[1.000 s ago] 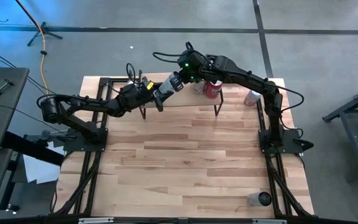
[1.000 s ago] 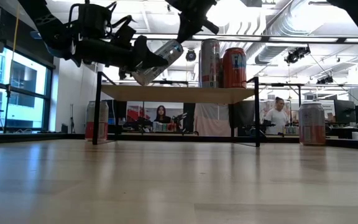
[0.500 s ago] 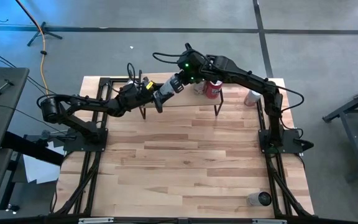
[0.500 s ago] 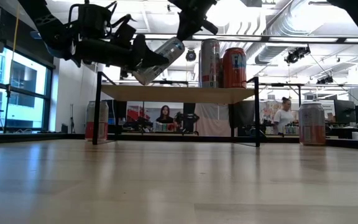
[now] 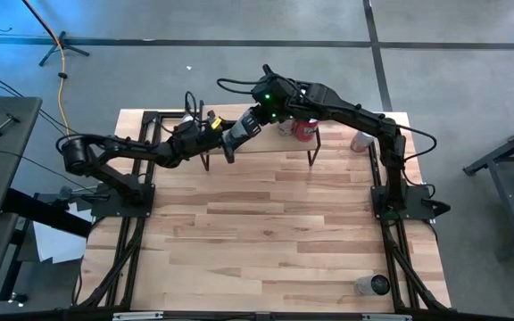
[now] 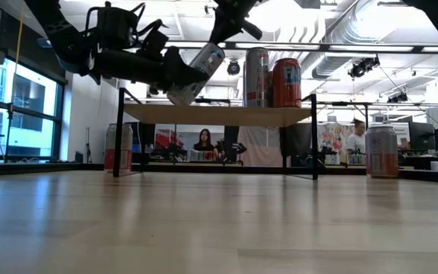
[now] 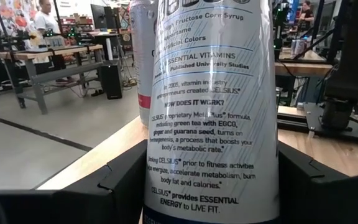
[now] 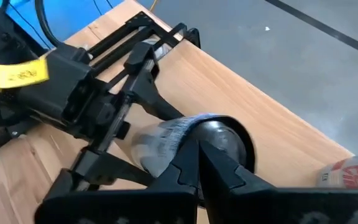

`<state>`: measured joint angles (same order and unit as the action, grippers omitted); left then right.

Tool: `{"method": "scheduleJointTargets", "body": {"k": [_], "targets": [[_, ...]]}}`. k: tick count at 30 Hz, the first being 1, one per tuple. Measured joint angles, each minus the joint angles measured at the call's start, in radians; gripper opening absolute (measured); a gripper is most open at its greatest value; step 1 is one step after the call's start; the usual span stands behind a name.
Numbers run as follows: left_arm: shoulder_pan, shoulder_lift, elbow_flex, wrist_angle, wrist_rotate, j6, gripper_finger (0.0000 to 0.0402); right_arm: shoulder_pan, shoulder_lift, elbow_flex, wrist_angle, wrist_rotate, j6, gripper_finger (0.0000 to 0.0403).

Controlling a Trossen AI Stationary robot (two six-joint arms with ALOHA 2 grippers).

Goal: Place canned beverage on shelf
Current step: Put the top black blue soda can on the shelf

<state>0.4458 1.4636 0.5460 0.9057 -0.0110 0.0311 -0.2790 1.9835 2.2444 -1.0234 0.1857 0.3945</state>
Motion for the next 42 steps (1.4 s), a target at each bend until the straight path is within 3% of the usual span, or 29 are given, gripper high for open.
{"method": "scheduleJointTargets", "body": {"k": [28, 42], "targets": [[-0.001, 0.014, 0.0, 0.029, -0.005, -0.006, 0.0235, 0.006, 0.0, 0.0, 0.014, -0.005, 0.024, 0.0], [-0.001, 0.014, 0.0, 0.041, -0.006, 0.0, 0.0334, 0.012, 0.017, -0.002, 0.065, -0.039, 0.015, 0.0]]}}
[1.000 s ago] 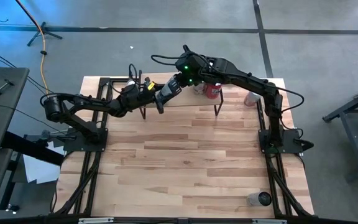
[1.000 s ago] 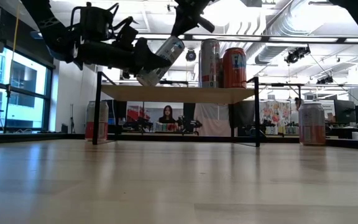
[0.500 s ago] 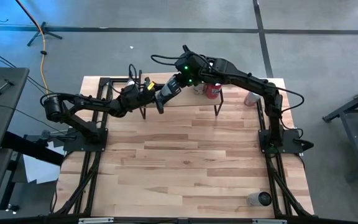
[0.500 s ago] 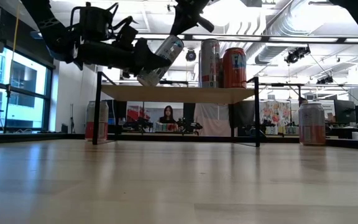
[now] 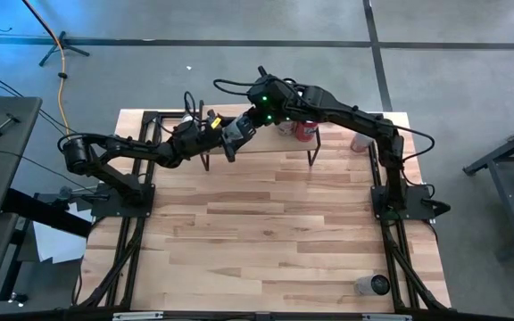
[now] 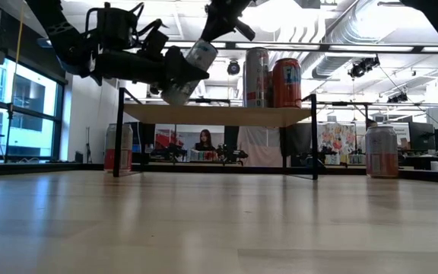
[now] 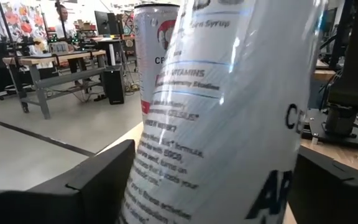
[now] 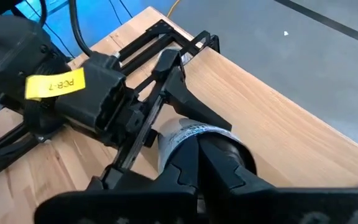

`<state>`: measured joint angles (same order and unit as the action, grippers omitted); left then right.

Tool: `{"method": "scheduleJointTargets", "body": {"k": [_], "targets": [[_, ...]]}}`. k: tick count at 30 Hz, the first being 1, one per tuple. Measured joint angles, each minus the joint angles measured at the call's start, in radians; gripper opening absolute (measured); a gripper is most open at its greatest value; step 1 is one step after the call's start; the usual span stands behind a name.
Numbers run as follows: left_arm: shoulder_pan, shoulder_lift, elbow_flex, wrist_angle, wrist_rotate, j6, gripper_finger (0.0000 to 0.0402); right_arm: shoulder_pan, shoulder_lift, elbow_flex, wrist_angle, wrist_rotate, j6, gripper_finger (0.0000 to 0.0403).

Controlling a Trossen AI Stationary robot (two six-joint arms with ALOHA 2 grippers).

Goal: Place canned beverage on shelf
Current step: Put the top black blue soda can on the shelf

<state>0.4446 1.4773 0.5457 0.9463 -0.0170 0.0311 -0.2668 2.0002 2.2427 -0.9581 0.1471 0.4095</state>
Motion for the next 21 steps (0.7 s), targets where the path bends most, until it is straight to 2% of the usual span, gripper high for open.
{"method": "scheduleJointTargets", "body": {"k": [9, 21], "targets": [[0.0, 0.0, 0.0, 0.008, -0.001, 0.026, 0.0373, 0.007, 0.019, 0.002, 0.065, -0.01, -0.007, 0.0], [-0.003, 0.0, 0.052, 0.045, -0.002, 0.011, 0.0379, 0.005, 0.039, 0.001, 0.148, 0.0, -0.008, 0.0]]}}
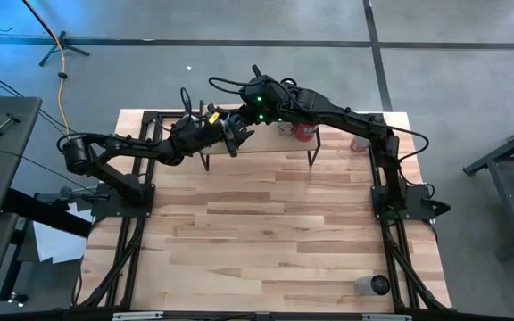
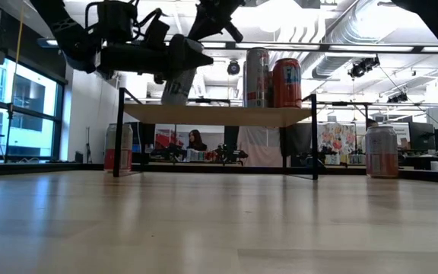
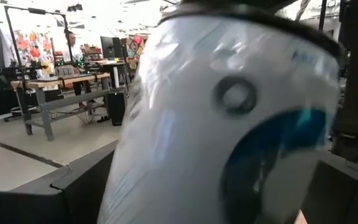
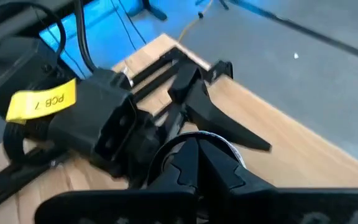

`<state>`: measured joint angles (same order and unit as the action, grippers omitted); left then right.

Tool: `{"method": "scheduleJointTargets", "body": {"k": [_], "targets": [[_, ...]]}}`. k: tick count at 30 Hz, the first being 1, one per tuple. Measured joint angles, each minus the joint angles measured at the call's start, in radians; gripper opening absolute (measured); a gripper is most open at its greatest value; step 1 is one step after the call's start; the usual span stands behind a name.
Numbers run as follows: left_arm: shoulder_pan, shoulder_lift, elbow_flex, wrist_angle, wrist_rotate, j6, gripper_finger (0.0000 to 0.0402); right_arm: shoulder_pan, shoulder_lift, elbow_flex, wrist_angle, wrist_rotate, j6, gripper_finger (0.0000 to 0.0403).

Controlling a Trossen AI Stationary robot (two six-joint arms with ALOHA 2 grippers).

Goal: Place canned beverage on shelf
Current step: Put the top black blue soda can on the shelf

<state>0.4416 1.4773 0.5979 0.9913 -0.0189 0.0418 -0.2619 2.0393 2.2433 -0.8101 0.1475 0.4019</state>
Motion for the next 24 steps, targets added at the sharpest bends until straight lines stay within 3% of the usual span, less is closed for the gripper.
{"method": "scheduleJointTargets", "body": {"k": [24], "targets": [[-0.018, 0.0, 0.021, -0.008, 0.01, 0.014, 0.0379, -0.026, 0.018, -0.001, 0.083, 0.06, -0.018, 0.0]]}}
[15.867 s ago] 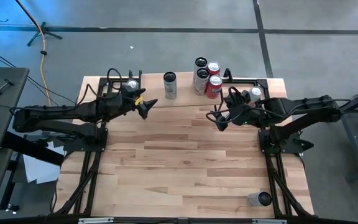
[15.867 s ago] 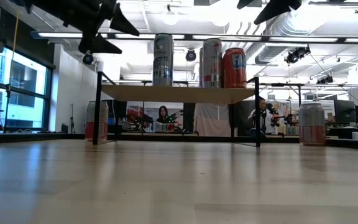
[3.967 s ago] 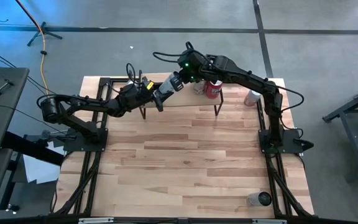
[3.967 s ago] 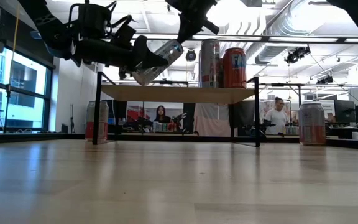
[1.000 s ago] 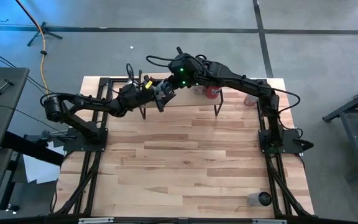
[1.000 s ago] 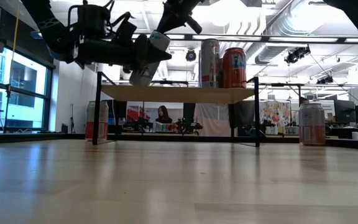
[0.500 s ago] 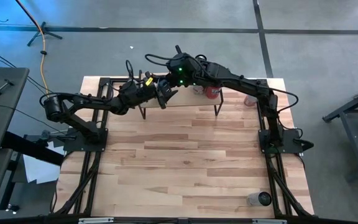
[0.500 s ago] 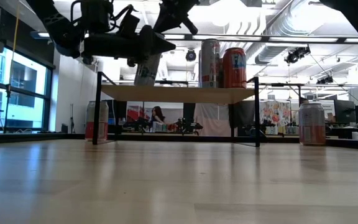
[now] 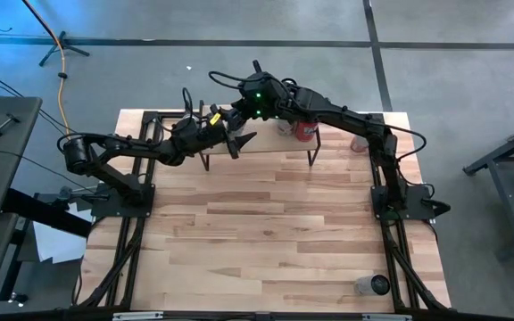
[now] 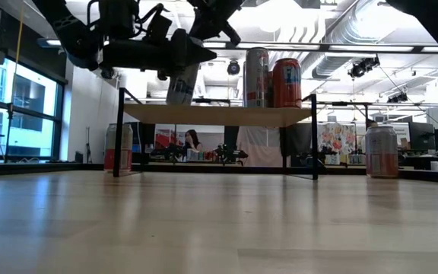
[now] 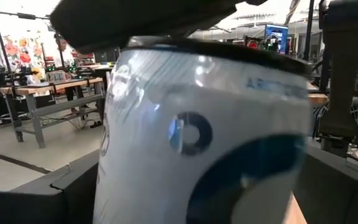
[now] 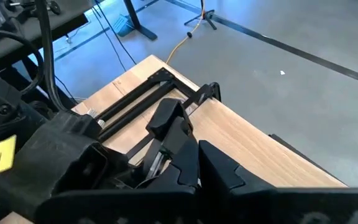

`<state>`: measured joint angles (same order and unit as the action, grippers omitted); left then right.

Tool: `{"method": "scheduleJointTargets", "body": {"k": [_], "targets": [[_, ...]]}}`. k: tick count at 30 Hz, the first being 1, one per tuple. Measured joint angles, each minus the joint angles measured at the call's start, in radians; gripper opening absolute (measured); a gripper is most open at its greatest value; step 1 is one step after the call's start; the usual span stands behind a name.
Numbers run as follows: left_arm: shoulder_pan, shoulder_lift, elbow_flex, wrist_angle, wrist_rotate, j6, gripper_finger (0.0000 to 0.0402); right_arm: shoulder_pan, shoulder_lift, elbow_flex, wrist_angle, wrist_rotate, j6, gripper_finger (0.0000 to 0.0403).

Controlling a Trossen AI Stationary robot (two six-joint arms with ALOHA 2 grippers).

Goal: Place canned beverage on shelf
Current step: Put the top black blue soda can on the shelf

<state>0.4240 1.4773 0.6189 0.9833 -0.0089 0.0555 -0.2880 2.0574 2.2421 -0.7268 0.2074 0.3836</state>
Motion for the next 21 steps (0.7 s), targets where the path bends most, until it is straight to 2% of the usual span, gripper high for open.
{"method": "scheduleJointTargets", "body": {"k": [12, 21], "targets": [[0.009, 0.0, 0.0, -0.001, -0.08, 0.076, 0.0379, -0.011, 0.024, 0.0, 0.049, 0.029, -0.034, 0.0], [0.041, 0.0, 0.0, 0.002, -0.089, 0.087, 0.0379, -0.045, 0.024, 0.0, 0.051, 0.032, -0.053, 0.0]]}}
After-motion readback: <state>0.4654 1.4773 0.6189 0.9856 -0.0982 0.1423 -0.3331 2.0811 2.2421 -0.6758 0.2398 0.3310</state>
